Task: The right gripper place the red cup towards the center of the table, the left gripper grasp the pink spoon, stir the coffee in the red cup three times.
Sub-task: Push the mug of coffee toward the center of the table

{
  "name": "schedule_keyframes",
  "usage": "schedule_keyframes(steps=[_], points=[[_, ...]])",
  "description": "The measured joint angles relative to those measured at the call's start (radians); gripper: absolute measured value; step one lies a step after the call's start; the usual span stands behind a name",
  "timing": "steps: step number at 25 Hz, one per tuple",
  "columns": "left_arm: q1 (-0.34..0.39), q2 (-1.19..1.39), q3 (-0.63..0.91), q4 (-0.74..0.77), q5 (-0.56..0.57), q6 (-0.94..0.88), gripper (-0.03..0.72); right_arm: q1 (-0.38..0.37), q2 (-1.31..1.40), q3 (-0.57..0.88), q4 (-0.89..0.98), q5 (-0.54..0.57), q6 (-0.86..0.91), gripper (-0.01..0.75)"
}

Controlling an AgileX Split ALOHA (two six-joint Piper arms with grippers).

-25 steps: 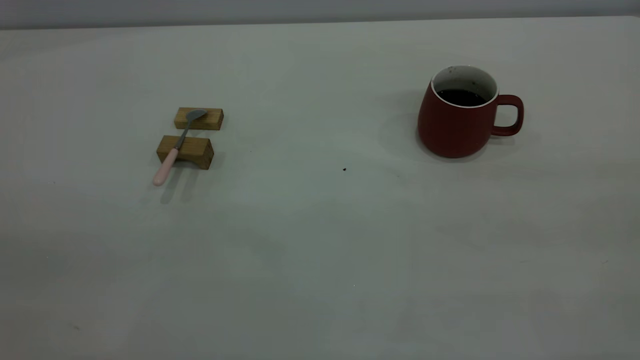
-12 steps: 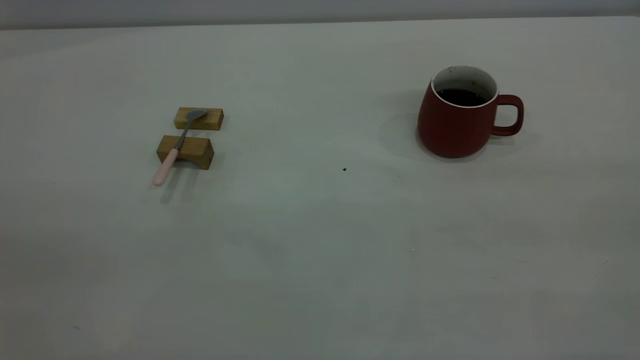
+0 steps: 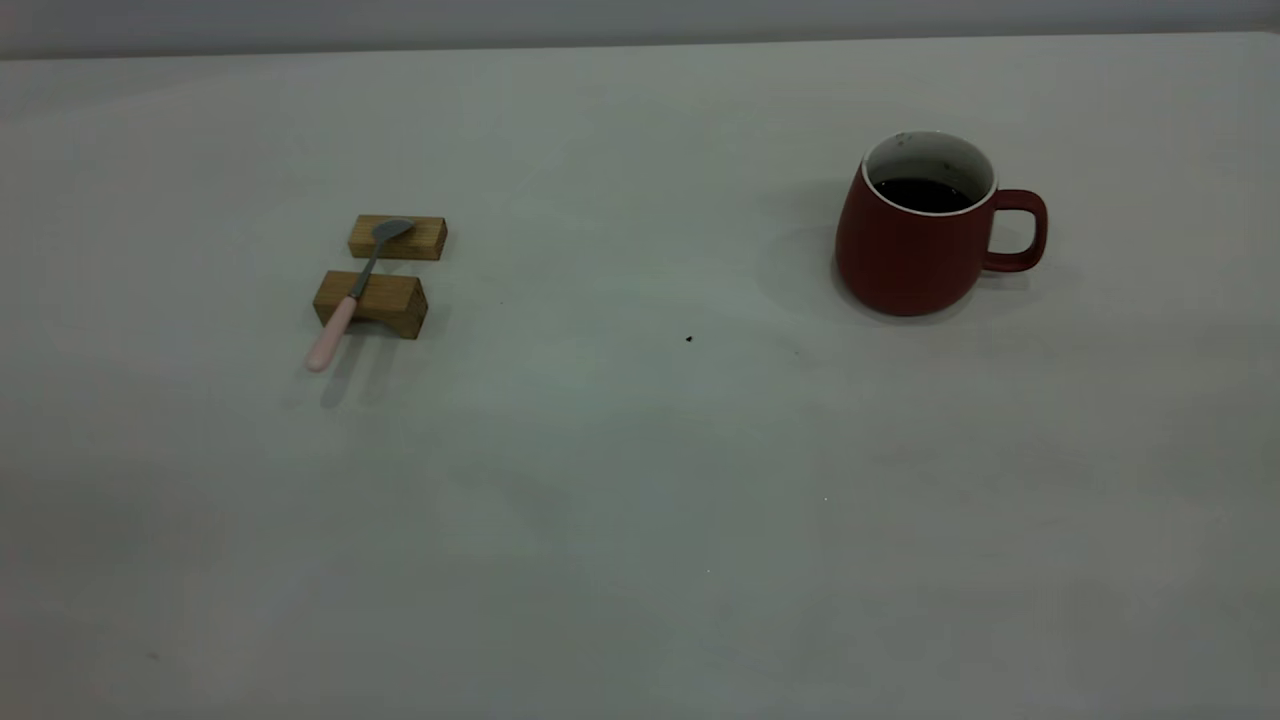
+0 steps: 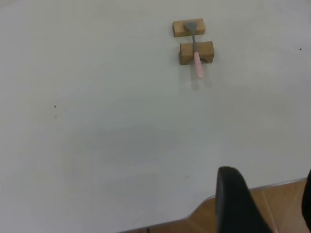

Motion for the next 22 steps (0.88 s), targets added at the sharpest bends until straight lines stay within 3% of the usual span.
schedule_keyframes(steps=[10,15,19,22], points=[[0.000,0.000,0.000,0.000,0.000,0.000,0.411,0.000,0.000,0.000,0.009,0.000,0.000,0.425],[0.000,0.000,0.000,0.000,0.000,0.000,0.411,0.000,0.051,0.000,0.130,-0.008,-0.039,0.435],[0.000,0.000,0.000,0.000,0.000,0.000,0.411,0.000,0.245,-0.010,0.160,-0.063,-0.071,0.533],[0.000,0.000,0.000,0.000,0.000,0.000,0.411,0.000,0.448,-0.026,0.172,-0.192,-0.151,0.612]])
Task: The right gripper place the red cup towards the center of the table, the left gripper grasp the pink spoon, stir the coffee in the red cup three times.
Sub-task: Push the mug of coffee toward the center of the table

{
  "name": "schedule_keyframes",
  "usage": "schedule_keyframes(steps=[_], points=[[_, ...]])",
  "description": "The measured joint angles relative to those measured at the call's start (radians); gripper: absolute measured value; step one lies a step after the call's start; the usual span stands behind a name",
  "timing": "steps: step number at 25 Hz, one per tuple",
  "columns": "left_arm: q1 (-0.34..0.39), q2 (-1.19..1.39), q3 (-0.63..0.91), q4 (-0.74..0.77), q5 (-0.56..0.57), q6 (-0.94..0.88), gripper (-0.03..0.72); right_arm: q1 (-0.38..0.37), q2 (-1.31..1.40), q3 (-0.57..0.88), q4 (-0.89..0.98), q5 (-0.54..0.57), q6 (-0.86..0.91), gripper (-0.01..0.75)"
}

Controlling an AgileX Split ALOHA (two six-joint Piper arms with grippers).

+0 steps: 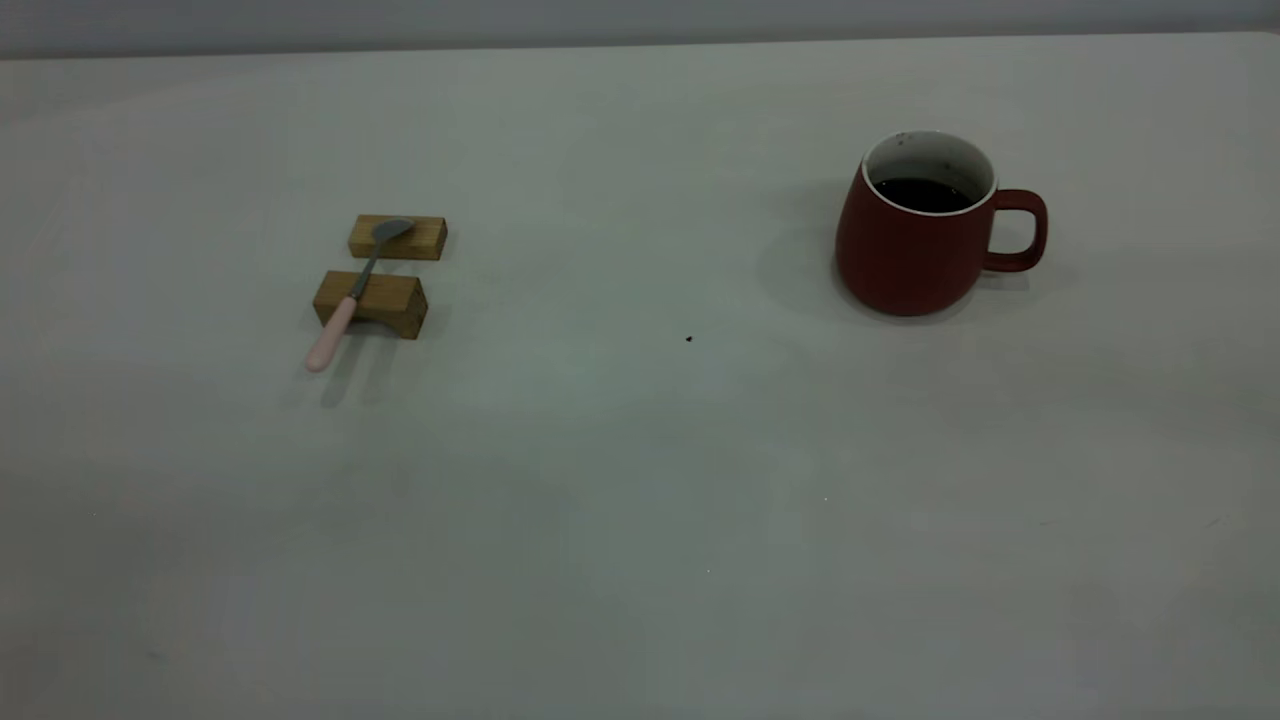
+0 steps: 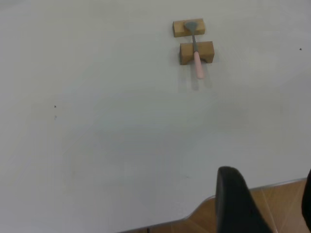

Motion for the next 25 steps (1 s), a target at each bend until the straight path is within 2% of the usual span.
schedule_keyframes(steps=[6,14,21,25], points=[[0.000,0.000,0.000,0.000,0.000,0.000,0.411,0.000,0.426,-0.067,0.032,-0.220,-0.266,0.630],[0.000,0.000,0.000,0.000,0.000,0.000,0.411,0.000,0.907,-0.260,0.181,-0.406,-0.728,0.609],[0.000,0.000,0.000,0.000,0.000,0.000,0.411,0.000,1.233,-0.365,0.398,-0.560,-1.330,0.589],[0.000,0.000,0.000,0.000,0.000,0.000,0.411,0.000,1.408,-0.435,0.478,-0.580,-1.686,0.587]])
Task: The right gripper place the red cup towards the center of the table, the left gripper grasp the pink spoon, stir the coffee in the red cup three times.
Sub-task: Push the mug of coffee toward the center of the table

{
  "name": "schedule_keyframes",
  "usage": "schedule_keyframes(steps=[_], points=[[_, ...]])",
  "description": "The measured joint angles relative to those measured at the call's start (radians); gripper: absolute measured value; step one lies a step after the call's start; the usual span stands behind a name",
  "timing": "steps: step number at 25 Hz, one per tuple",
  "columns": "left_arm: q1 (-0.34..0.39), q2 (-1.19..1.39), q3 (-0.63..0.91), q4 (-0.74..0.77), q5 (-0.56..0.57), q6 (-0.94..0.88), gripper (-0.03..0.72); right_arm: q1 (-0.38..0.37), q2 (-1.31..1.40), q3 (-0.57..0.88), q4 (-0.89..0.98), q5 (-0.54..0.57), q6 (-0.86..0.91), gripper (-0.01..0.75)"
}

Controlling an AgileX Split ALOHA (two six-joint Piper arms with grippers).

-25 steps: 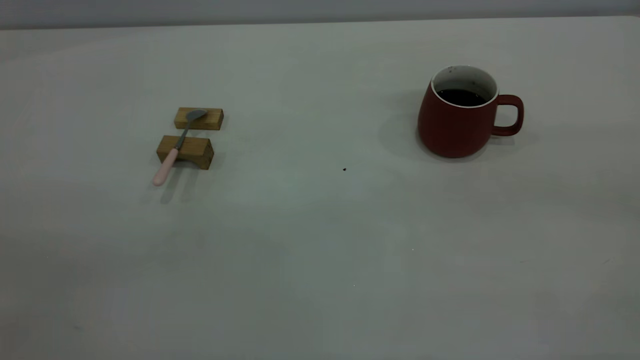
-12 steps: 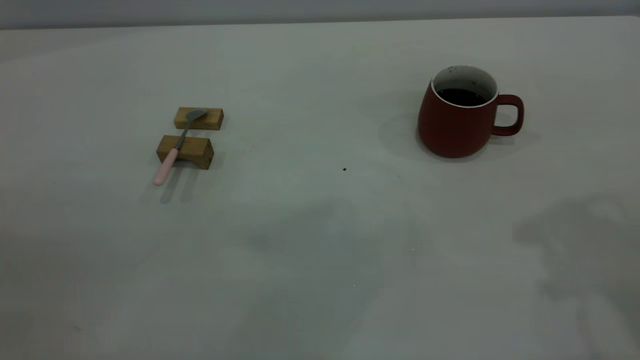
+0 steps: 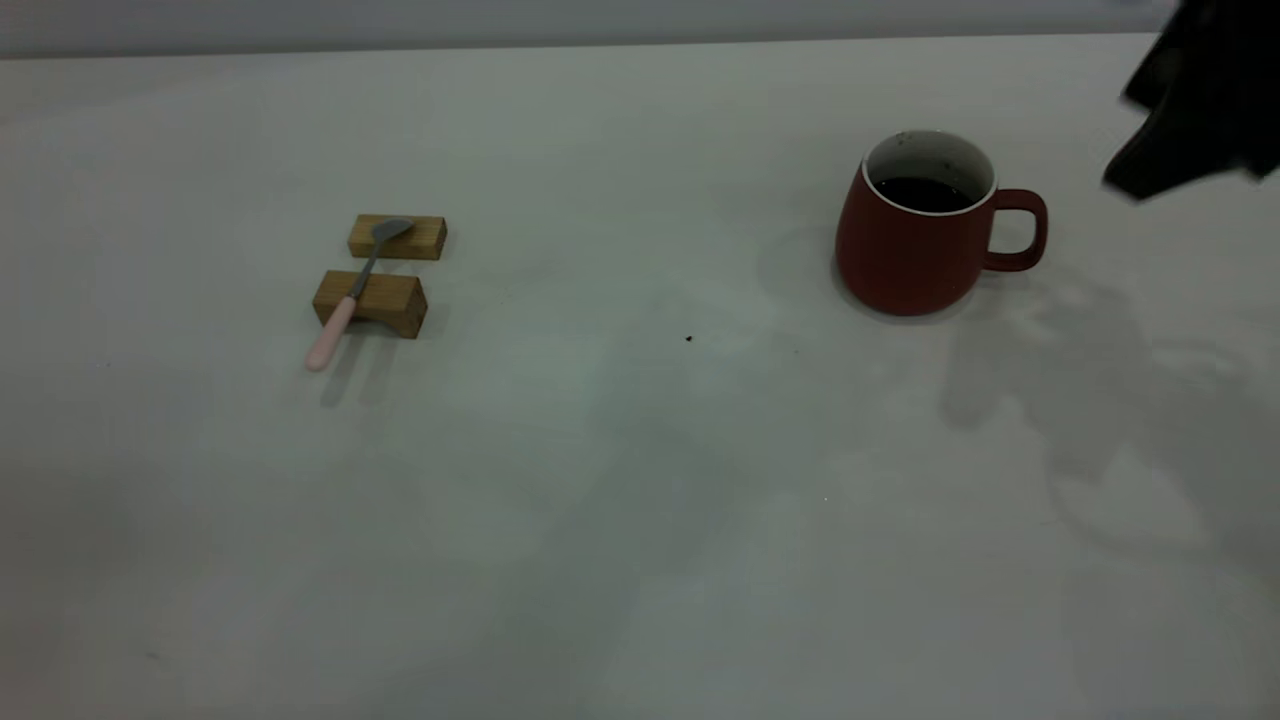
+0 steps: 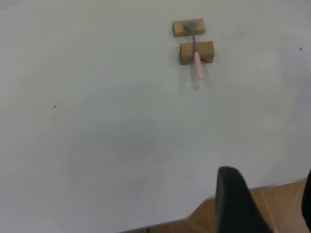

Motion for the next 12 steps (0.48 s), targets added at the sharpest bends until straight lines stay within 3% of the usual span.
schedule_keyframes(steps=[6,12], points=[[0.000,0.000,0.000,0.000,0.000,0.000,0.411,-0.039,0.210,-0.128,0.193,-0.010,-0.322,0.587],[0.000,0.000,0.000,0.000,0.000,0.000,0.411,-0.060,0.306,-0.221,0.291,-0.012,-0.379,0.587]])
